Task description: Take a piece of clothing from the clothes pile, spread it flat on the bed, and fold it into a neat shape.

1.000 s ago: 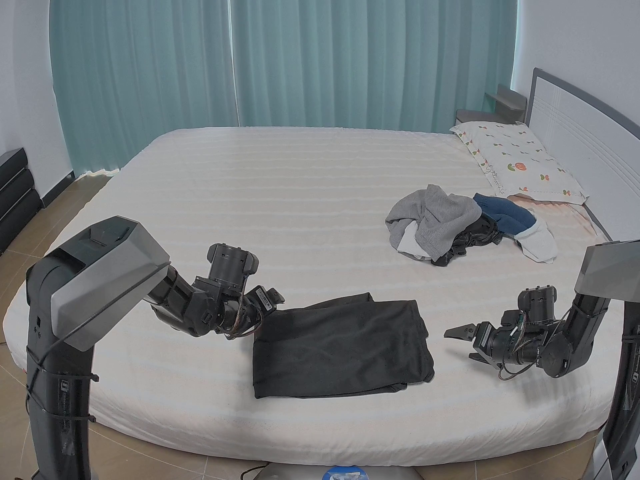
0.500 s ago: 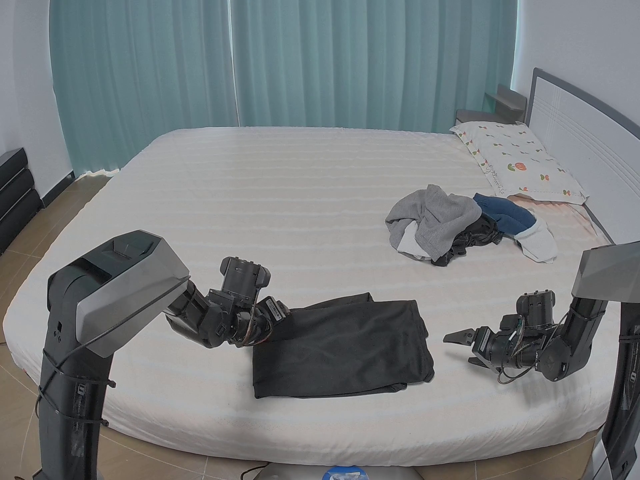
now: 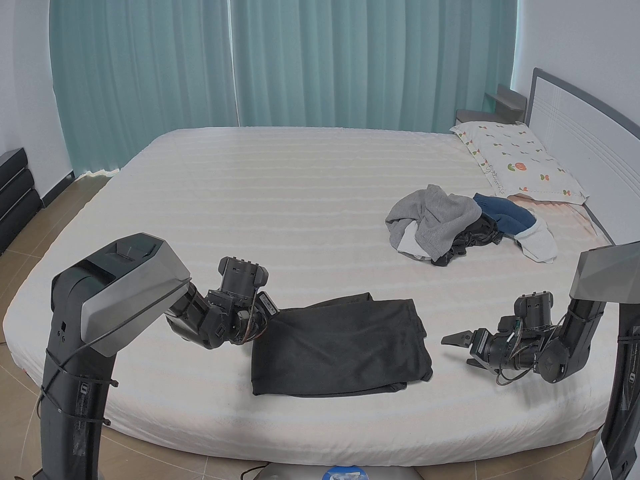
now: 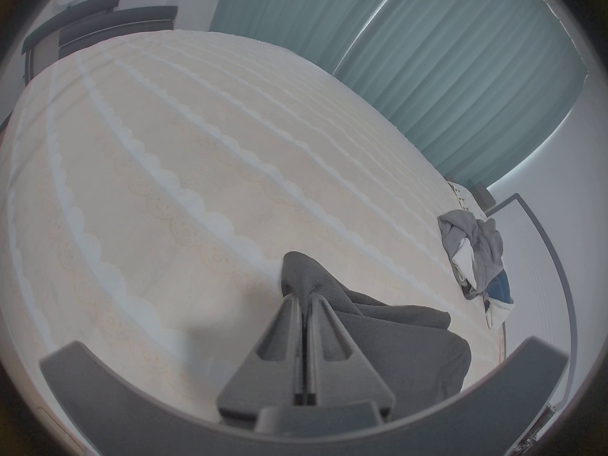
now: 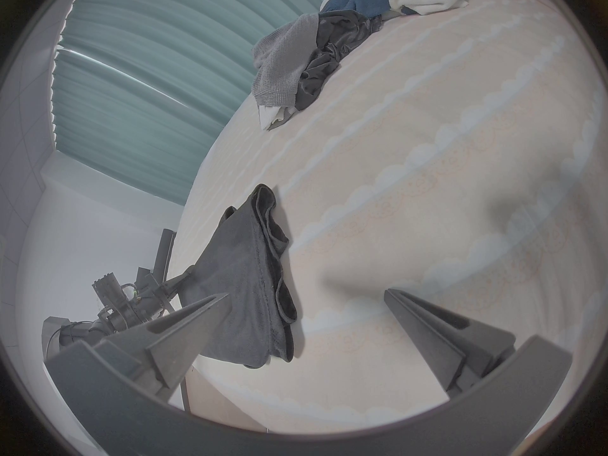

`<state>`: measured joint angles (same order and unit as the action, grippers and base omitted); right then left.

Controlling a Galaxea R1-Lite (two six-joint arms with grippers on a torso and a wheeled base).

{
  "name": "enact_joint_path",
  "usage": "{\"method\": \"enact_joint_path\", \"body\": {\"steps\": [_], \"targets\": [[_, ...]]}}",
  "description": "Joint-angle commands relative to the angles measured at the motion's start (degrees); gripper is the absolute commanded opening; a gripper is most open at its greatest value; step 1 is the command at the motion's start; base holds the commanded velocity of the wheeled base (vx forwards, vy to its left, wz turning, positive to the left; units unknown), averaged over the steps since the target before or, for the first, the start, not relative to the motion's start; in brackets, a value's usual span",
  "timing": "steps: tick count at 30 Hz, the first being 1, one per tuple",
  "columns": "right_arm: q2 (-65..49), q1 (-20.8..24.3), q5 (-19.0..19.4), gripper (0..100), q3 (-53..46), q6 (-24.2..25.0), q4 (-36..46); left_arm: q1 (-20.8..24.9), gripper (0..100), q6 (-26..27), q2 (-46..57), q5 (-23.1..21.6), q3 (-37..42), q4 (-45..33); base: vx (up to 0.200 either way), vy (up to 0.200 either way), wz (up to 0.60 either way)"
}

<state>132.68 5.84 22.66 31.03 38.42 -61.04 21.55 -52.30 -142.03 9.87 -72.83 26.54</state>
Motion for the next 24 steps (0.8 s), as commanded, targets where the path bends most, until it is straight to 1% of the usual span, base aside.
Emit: {"method": "enact_joint_path", "body": {"steps": [1, 8, 10, 13, 14, 15, 18, 19, 24], "targets": [[0.12, 0.58, 0.1, 100, 0.09, 0.07, -0.05, -0.2, 0, -1.14, 0.18, 0.5, 0.14, 0.36, 0.0, 0.0, 0.0], [0.21, 3.48, -0.07, 100, 0.18, -0.02, -0.57, -0.2, 0, -1.05, 0.09, 1.55, 0.49, 0.09, 0.0, 0.0, 0.0], [1.0, 6.03, -0.51, 100, 0.26, -0.1, -1.63, -0.37, 0, -1.05, 0.0, 1.64, 0.49, 0.0, 0.0, 0.0, 0.0], [1.61, 7.08, -1.66, 100, 0.88, -0.19, -1.89, -0.46, 0, -1.14, 0.0, 1.73, 0.49, -0.08, 0.0, 0.0, 0.0], [2.41, 7.87, -3.41, 100, 1.14, -0.63, -2.07, -0.37, 0, -1.14, 0.0, 1.9, 0.49, -0.17, 0.0, 0.0, 0.0], [2.84, 8.4, -4.29, 100, 1.58, -1.16, -2.33, -0.37, 0, -1.14, 0.0, 2.43, 0.49, -0.17, 0.0, 0.0, 0.0], [3.28, 9.54, -5.0, 100, 1.76, -1.6, -3.47, -0.37, 0, -1.05, -0.17, 3.13, 0.49, -0.17, 0.0, 0.0, 0.0], [3.46, 9.89, -5.08, 0, 1.76, -1.6, -3.65, -0.37, 0, -1.14, -0.17, 3.13, 0.49, -0.26, 0.0, 0.0, 0.0], [3.72, 10.51, -5.17, 0, 1.93, -1.86, -3.65, -0.46, 0, -1.14, -0.17, 3.22, 0.76, -0.26, 0.0, 0.0, 0.0]]}}
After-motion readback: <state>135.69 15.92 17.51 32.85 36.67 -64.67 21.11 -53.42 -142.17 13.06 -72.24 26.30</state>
